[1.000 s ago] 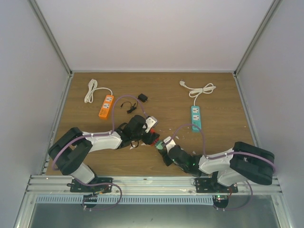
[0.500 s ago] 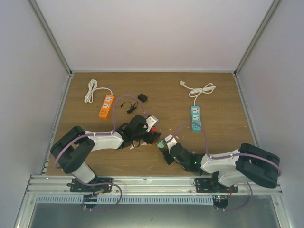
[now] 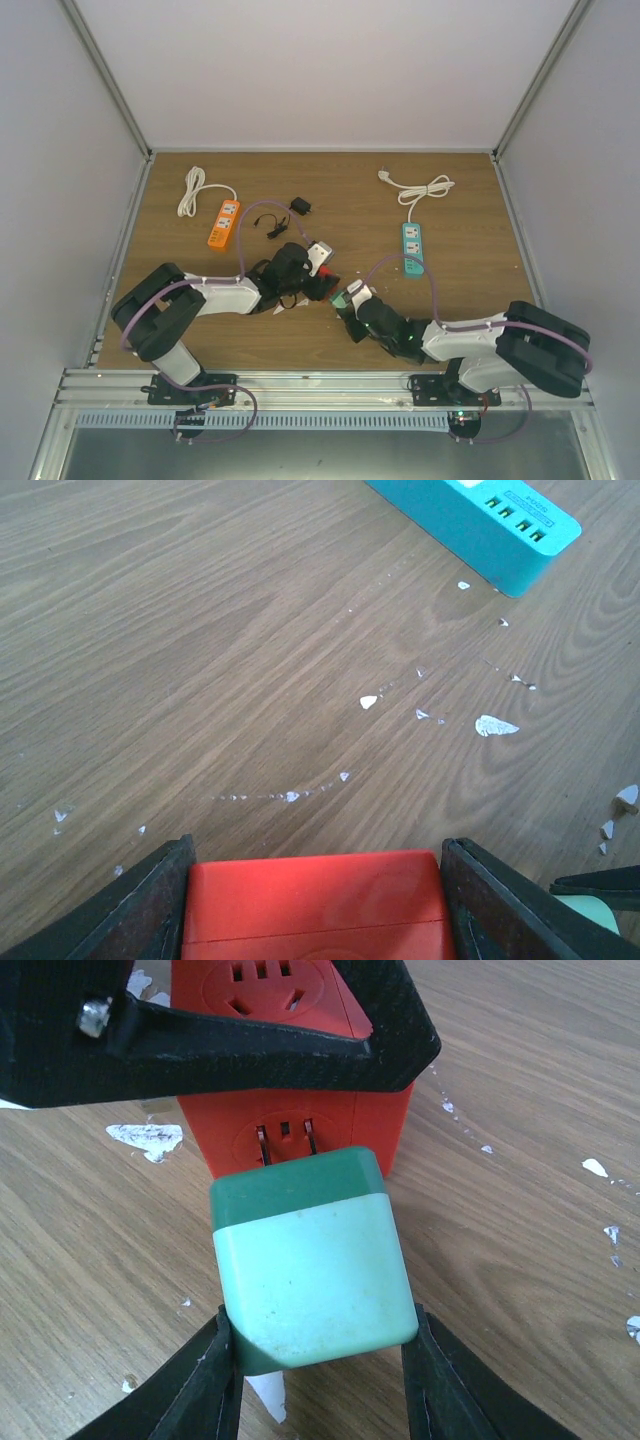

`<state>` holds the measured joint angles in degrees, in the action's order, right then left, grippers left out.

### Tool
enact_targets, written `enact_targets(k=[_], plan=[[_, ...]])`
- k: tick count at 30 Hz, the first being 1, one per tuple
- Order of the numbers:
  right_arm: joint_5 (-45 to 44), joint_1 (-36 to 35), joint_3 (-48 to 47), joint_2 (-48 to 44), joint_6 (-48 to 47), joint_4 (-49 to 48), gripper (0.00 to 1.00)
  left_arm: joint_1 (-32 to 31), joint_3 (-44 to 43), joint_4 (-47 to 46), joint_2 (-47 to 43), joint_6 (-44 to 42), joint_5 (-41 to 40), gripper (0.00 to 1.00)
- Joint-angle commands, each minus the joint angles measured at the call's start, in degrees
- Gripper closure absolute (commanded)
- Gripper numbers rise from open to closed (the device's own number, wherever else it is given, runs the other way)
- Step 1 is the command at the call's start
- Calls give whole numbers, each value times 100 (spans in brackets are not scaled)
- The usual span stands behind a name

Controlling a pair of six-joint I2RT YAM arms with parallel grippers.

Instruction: Insert the plug

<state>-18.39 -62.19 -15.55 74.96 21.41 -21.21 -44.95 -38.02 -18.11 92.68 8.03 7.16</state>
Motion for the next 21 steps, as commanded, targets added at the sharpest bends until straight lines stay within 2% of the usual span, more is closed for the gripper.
enact_targets(k=[1,15,21], plan=[[602,78,-431,-227,-172,-976,100,-216,285,216,423,432,744,51],[1377,450,-414,-328,23,-998,99,-207,737,-518,623,812,722,53],[1999,619,-608,-167,82,-902,100,-216,899,-775,743,916,776,54]])
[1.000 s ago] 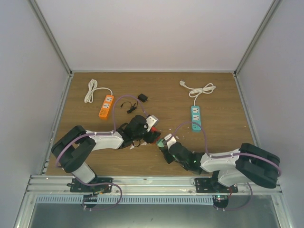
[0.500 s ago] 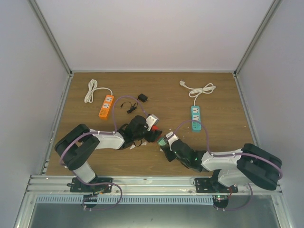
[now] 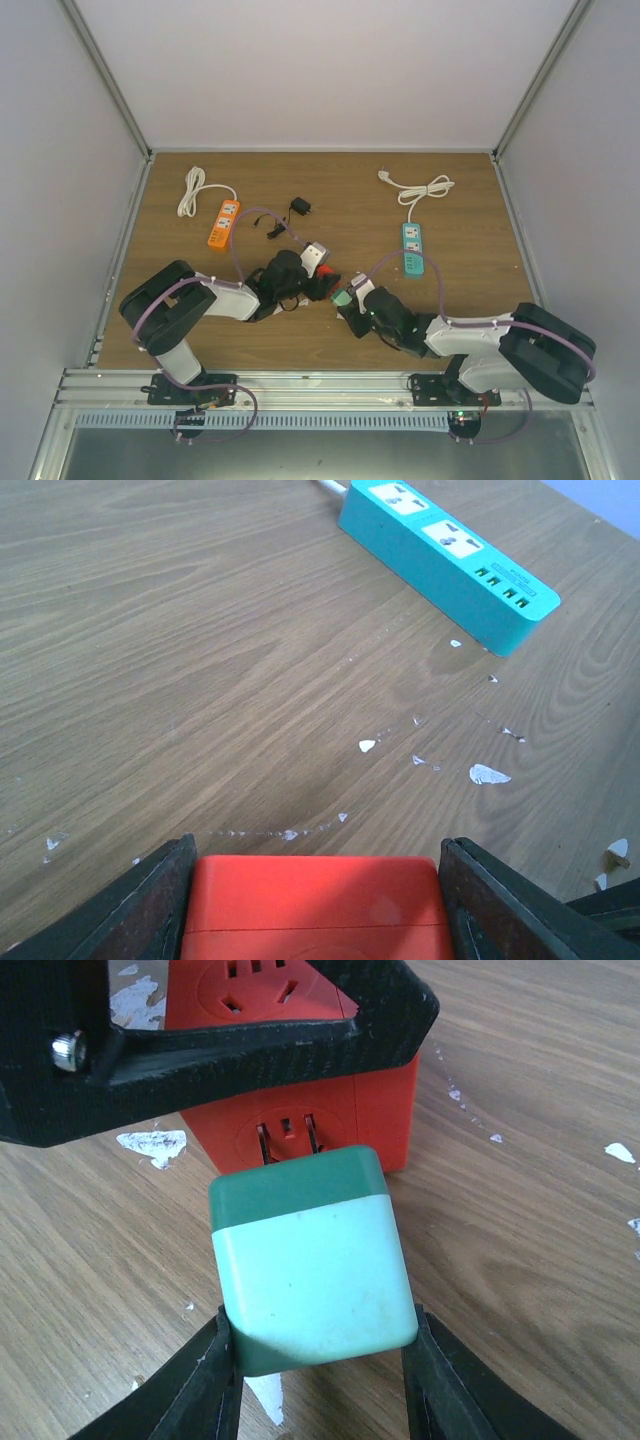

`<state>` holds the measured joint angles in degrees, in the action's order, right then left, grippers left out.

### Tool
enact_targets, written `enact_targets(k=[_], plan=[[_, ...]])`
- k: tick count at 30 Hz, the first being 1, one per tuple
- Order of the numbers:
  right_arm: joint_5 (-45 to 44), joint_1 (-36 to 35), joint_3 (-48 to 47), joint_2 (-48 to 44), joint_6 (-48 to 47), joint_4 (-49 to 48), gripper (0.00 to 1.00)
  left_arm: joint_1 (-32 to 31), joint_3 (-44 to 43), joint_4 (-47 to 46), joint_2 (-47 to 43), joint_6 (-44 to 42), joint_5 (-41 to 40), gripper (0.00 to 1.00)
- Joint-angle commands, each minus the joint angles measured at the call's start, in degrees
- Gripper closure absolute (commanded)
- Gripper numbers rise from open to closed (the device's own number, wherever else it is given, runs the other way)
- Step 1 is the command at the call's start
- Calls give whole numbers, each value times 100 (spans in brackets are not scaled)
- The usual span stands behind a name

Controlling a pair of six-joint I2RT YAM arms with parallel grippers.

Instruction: Insert the plug

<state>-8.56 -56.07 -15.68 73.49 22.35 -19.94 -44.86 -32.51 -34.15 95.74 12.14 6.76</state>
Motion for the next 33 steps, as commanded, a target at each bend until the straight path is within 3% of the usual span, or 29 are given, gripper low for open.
enact_targets(k=[1,8,15,33], plan=[[1076,21,-636,15,3,-1015,99,-225,363,803,452,521,841,54],[1576,280,-673,-152,36,-1063,100,-275,414,699,539,523,864,54],[641,291,-995,38,-22,-506,100,-368,387,717,593,465,830,54],[833,294,-1637,308,-452,-629,99,-541,405,490,828,579,970,54]])
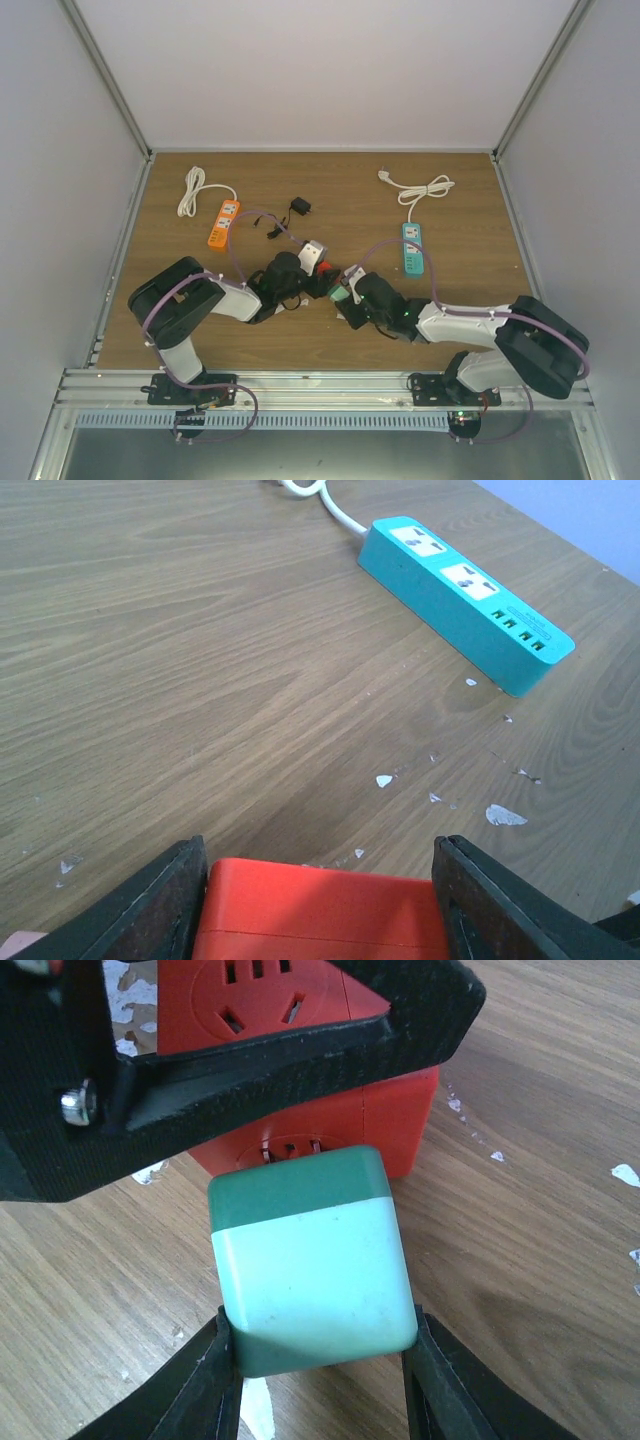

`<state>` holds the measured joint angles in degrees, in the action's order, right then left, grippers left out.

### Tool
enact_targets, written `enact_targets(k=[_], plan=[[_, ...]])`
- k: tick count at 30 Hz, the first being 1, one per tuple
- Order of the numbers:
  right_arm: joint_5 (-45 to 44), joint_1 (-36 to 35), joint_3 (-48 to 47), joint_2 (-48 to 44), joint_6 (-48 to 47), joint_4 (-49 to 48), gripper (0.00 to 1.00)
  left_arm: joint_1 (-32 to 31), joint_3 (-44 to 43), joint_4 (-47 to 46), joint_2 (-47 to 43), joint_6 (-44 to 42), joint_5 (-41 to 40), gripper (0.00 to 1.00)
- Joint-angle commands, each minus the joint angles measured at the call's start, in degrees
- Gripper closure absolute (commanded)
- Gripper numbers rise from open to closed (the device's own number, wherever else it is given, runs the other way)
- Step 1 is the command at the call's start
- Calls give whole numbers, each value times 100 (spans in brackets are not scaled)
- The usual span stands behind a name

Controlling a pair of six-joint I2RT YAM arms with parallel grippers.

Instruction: Insert the plug

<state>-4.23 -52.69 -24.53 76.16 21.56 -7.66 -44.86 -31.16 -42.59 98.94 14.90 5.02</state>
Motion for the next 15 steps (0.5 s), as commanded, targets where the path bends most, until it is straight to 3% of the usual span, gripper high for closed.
enact_targets(k=[1,15], plan=[[401,-41,-816,57,-403,-1852,99,-564,270,1328,520,296,1136,54],[849,115,-1325,170,-490,-1817,100,-703,307,1244,593,303,1091,54]])
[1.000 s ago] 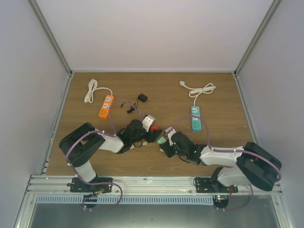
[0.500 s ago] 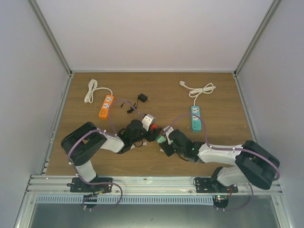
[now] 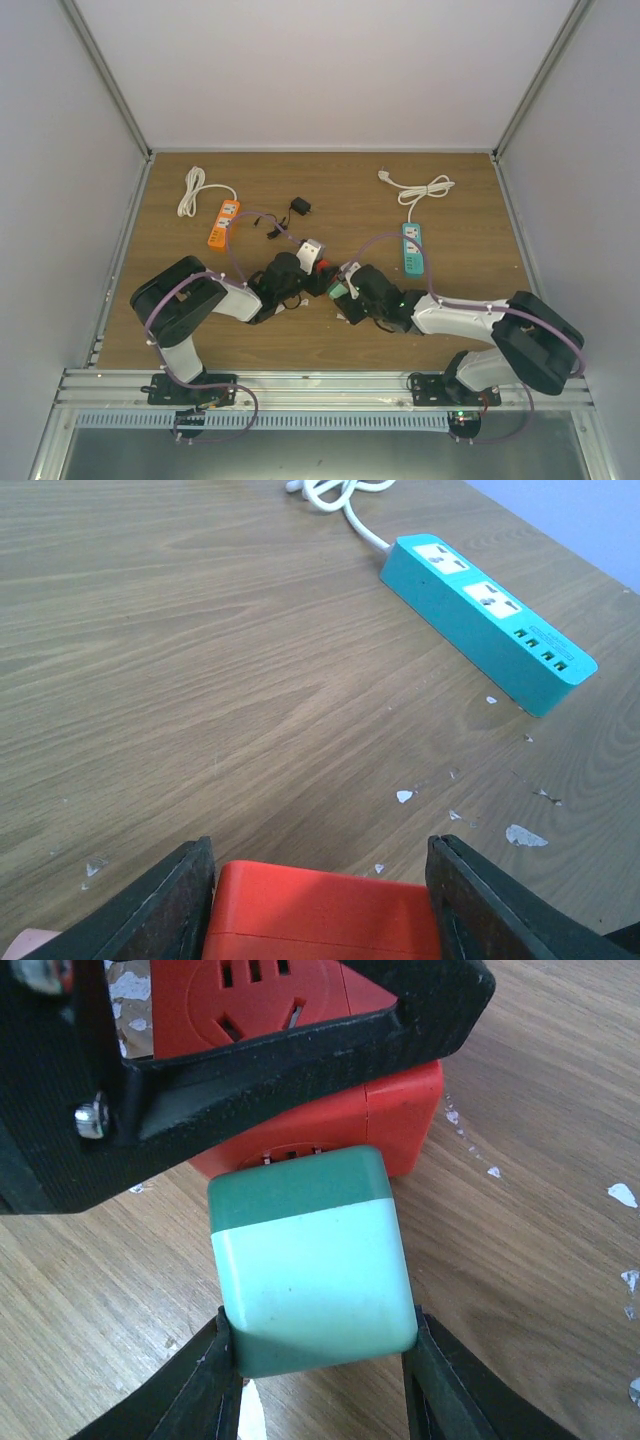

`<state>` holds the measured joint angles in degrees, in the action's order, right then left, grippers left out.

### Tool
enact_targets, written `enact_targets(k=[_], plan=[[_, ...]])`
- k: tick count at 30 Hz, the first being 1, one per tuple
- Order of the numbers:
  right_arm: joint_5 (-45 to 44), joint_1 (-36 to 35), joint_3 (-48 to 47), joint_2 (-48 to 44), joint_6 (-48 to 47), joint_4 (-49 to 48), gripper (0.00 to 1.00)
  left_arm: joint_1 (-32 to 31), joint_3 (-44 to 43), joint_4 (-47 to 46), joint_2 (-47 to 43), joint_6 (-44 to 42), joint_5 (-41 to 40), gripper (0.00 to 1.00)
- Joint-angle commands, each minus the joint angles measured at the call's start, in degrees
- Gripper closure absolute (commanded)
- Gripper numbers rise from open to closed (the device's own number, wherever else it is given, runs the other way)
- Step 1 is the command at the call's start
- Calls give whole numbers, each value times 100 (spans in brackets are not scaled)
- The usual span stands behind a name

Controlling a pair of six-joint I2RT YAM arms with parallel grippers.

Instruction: Insert the plug

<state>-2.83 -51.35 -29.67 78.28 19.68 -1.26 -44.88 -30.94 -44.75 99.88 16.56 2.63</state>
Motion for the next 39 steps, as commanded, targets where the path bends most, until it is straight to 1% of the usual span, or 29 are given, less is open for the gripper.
enact_targets(k=[1,10,21,29,39], plan=[[715,-9,-839,-30,-297,-2465,100,-710,275,1461,510,137,1333,54],[868,19,-1231,202,-431,-2468,99,-743,220,1452,650,146,1355,54],[1147,148,-1322,211,-500,-2564,99,-759,189,1425,743,120,1408,54],[1477,229,-1600,462,-579,-2558,100,-798,65,1510,887,68,1437,54],[1559,238,-1826,448,-668,-2466,100,-803,19,1522,966,75,1428,54]])
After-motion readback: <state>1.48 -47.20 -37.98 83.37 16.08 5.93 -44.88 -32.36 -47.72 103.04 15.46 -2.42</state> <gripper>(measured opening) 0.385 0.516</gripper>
